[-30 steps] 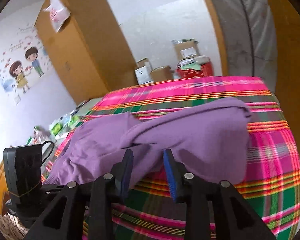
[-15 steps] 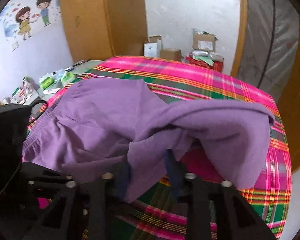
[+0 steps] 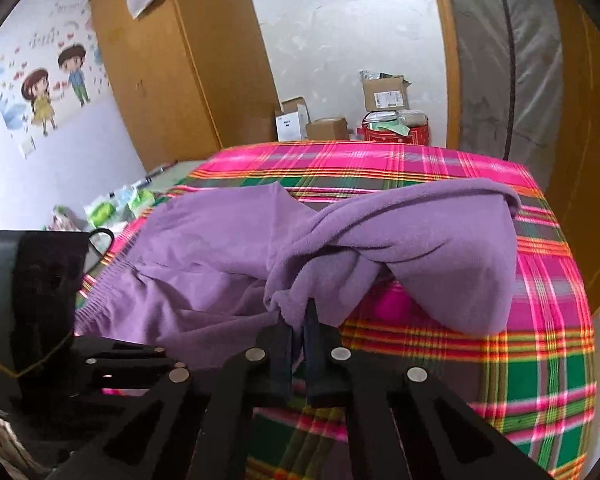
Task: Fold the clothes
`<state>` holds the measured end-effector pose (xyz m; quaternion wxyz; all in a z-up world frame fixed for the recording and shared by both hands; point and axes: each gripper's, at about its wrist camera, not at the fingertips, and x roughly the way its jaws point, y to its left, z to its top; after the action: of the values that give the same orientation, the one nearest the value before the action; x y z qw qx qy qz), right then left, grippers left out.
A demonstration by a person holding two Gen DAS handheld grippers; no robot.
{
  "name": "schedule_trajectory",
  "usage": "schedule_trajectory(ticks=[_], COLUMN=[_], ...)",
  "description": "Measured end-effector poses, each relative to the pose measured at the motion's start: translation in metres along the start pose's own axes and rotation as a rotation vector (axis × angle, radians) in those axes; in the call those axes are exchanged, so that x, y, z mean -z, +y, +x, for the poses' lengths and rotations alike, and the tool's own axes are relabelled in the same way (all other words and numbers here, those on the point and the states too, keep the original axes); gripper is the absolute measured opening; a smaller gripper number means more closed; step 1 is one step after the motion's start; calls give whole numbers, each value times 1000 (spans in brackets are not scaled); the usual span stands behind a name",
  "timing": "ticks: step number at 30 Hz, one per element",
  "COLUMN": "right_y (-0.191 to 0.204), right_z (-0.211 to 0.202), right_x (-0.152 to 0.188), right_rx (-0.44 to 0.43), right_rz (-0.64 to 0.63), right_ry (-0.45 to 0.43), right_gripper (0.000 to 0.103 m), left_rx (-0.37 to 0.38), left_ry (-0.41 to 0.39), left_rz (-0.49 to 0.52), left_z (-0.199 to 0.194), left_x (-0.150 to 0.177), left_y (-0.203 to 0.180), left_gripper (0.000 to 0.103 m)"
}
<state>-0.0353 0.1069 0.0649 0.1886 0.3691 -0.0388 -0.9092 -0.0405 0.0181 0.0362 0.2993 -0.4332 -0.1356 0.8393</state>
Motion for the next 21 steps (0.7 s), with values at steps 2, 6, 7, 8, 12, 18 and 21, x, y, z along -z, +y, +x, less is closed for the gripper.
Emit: schedule_trajectory(ticks=[2, 6, 7, 8, 12, 18, 21], right_y=[-1, 0, -1, -1, -4, -7, -9], right_z=[-9, -26, -28, -30, -30, -27, -25], right_x=[5, 18, 22, 25, 37, 53, 59], right_rx=[-13, -43, -42, -41, -32, -8, 9], right_rz=[31, 77, 81, 86, 95, 93, 88], right_ry=[-19, -55, -54, -53, -36, -16, -7], right_gripper=[4, 4, 4, 4, 4, 4, 4], left_rx=[5, 12, 13, 14, 15, 14, 32], left_ry=[-1, -4, -3, -2, 17, 48, 43], left_rz=[5, 23, 29, 35, 60, 97, 76], left_z=[-3, -10, -11, -13, -15, -18, -23], left_x=[2, 8, 10, 12, 17, 20, 15], left_y=[-3, -8, -10, -11, -15, -19, -14], left_gripper=[5, 6, 6, 6, 7, 12, 16])
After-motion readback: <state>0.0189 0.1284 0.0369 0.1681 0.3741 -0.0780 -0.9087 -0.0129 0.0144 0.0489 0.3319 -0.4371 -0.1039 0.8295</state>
